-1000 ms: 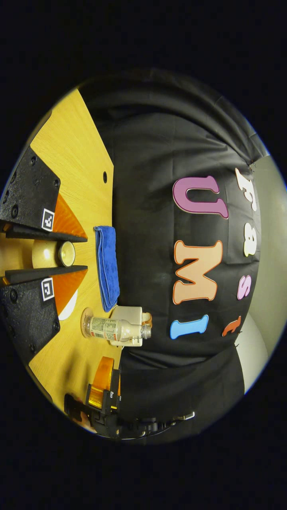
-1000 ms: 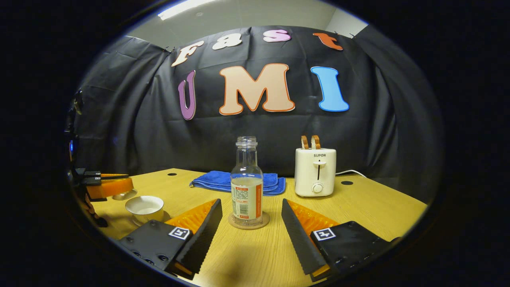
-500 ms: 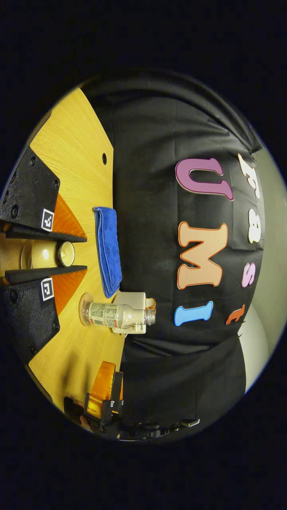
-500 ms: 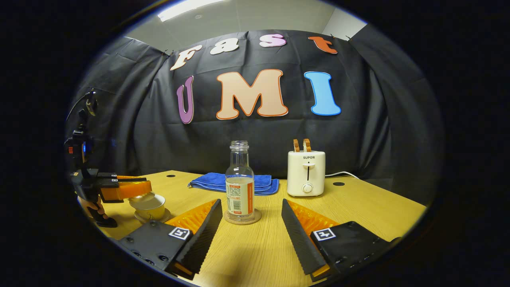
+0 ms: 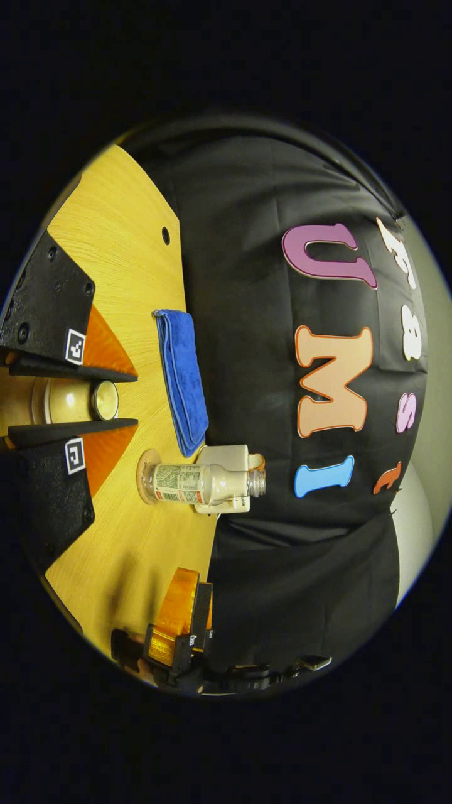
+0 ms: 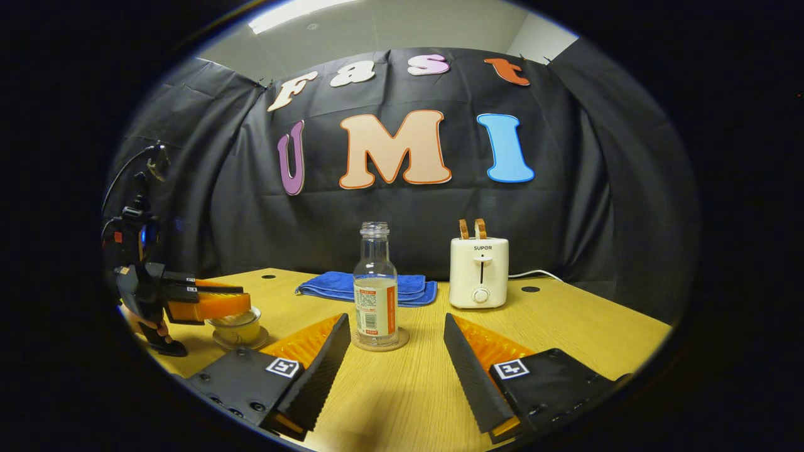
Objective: Open the teacup lid with one hand, grasp the water bottle and pour water into the teacup with the other hand; after pouring, place the water bottle on the coaster and then close the teacup lid.
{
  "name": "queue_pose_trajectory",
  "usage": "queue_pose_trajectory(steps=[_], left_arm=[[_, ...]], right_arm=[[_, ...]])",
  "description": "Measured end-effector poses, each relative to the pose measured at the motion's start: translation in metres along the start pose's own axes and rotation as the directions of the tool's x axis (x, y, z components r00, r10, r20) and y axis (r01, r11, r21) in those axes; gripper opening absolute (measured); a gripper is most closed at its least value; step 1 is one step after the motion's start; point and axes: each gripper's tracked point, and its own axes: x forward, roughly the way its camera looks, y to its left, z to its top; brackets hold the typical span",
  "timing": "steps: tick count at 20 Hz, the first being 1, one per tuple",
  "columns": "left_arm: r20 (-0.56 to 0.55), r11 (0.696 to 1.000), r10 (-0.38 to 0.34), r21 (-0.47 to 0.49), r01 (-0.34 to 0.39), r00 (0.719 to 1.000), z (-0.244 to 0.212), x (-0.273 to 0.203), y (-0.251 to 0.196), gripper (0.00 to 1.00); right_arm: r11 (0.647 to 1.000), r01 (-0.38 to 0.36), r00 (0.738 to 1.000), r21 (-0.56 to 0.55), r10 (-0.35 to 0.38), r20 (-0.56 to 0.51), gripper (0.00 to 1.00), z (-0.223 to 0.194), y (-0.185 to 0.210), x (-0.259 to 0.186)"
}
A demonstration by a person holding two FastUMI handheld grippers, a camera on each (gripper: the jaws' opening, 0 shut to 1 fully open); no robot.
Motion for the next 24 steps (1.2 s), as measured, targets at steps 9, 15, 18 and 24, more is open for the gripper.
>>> queue_pose_trajectory(steps=[9,15,18,24], left_arm=[[0.026,1.0,0.002,-0.012,-0.002,1.0,0.005,-0.003,0.003,0.33],[0.122,0.994,0.083,-0.078,-0.074,0.989,0.018,-0.02,0.021,0.5],[0.129,0.993,0.097,-0.078,-0.087,0.987,0.017,-0.025,0.021,0.83],[0.12,0.975,0.211,-0.089,-0.202,0.97,0.011,-0.05,0.048,0.98]], right_arm=[[1.0,0.002,1.0,0.0,-0.002,-0.001,0.9,-0.001,-0.001,0.0],[1.0,-0.003,1.0,0.001,0.003,-0.001,0.95,-0.001,0.0,0.0],[1.0,0.007,1.0,-0.001,-0.007,0.0,0.95,-0.001,-0.002,0.001],[0.998,0.061,0.998,-0.002,-0.061,0.004,0.91,0.0,-0.013,0.0]])
